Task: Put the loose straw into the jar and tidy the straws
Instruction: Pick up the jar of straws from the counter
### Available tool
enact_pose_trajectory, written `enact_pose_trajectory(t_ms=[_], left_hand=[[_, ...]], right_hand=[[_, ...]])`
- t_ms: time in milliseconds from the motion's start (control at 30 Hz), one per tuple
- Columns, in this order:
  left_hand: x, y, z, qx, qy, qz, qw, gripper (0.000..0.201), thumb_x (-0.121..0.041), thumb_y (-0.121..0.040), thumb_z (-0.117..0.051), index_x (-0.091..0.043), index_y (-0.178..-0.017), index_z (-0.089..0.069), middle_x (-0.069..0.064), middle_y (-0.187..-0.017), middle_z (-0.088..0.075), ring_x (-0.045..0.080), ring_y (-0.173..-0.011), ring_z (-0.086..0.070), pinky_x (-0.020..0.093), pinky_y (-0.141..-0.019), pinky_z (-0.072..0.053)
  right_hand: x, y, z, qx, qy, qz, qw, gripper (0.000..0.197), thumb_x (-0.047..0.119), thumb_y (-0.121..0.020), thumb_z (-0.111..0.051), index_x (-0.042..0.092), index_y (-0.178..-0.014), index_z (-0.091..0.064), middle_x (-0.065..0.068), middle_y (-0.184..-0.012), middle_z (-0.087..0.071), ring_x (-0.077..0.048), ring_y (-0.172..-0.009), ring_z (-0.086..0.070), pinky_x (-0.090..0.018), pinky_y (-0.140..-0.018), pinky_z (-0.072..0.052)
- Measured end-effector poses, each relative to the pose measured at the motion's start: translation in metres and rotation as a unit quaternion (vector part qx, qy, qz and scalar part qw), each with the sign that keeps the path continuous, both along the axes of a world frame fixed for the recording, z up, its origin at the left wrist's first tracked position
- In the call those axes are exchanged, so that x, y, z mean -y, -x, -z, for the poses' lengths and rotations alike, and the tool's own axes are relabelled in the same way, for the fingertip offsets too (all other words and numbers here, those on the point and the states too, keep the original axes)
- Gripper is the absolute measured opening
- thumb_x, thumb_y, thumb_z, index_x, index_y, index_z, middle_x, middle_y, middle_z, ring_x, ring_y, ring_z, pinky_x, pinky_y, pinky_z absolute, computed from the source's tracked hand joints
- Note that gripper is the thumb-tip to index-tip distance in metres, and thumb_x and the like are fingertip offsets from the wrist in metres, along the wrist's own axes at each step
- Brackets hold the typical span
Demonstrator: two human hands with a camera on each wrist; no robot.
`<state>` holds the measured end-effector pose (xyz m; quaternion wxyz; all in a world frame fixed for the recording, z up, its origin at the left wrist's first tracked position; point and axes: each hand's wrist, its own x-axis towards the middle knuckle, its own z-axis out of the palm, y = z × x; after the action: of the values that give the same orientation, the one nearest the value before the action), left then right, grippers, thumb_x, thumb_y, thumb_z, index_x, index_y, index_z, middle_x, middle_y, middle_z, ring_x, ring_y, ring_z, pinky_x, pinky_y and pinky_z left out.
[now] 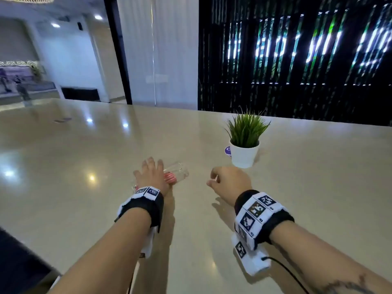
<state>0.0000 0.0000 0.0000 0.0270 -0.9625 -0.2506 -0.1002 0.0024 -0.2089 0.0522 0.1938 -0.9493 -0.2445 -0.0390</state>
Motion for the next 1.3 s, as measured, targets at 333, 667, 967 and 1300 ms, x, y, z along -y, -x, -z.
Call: enact_pose_trajectory(t_ms=[333, 667, 967, 1300], left_hand=[[-0.023, -0.021, 0.019, -0.063, 0.029, -0.032, 0.997, 0.095, -0.041, -0.074, -0.064, -0.021, -0.145, -0.005, 0.013, -0.157, -0.003, 0.031, -0.144, -0.002, 0.060, -0.108, -0.017], [-0.041, -0.018, 0.020, -0.060, 0.053, -0.019, 0.997, 0.073, -0.039, -0.067, -0.070, -0.017, -0.127, -0.034, 0.010, -0.126, -0.048, 0.030, -0.118, -0.043, 0.047, -0.094, -0.037], [0.008, -0.010, 0.004, 0.149, 0.285, 0.061, 0.945, 0.075, -0.056, -0.066, -0.066, -0.009, -0.119, -0.041, 0.014, -0.109, -0.060, 0.033, -0.096, -0.059, 0.036, -0.078, -0.045], [0.108, 0.008, -0.020, 0.187, 0.496, 0.192, 0.826, 0.084, -0.048, -0.061, -0.055, -0.005, -0.129, -0.031, -0.005, -0.083, -0.046, 0.005, -0.070, -0.049, 0.018, -0.057, -0.040]], right_hand=[[-0.015, -0.015, 0.025, -0.019, 0.004, -0.005, 1.000, 0.037, 0.040, -0.087, -0.053, 0.018, -0.116, -0.058, -0.006, -0.107, -0.070, -0.026, -0.103, -0.061, -0.034, -0.082, -0.047], [-0.026, -0.017, 0.045, -0.037, 0.004, -0.001, 0.999, 0.036, 0.042, -0.088, -0.051, 0.019, -0.116, -0.059, -0.004, -0.102, -0.072, -0.025, -0.098, -0.063, -0.030, -0.076, -0.044], [-0.035, -0.020, 0.035, -0.111, -0.213, -0.022, 0.970, 0.041, 0.030, -0.097, -0.038, 0.005, -0.129, -0.036, -0.015, -0.109, -0.051, -0.033, -0.107, -0.054, -0.044, -0.096, -0.044], [-0.003, -0.024, 0.009, -0.165, -0.388, 0.036, 0.906, 0.052, 0.039, -0.083, -0.059, 0.019, -0.124, -0.032, -0.015, -0.115, -0.060, -0.032, -0.104, -0.061, -0.051, -0.092, -0.050]])
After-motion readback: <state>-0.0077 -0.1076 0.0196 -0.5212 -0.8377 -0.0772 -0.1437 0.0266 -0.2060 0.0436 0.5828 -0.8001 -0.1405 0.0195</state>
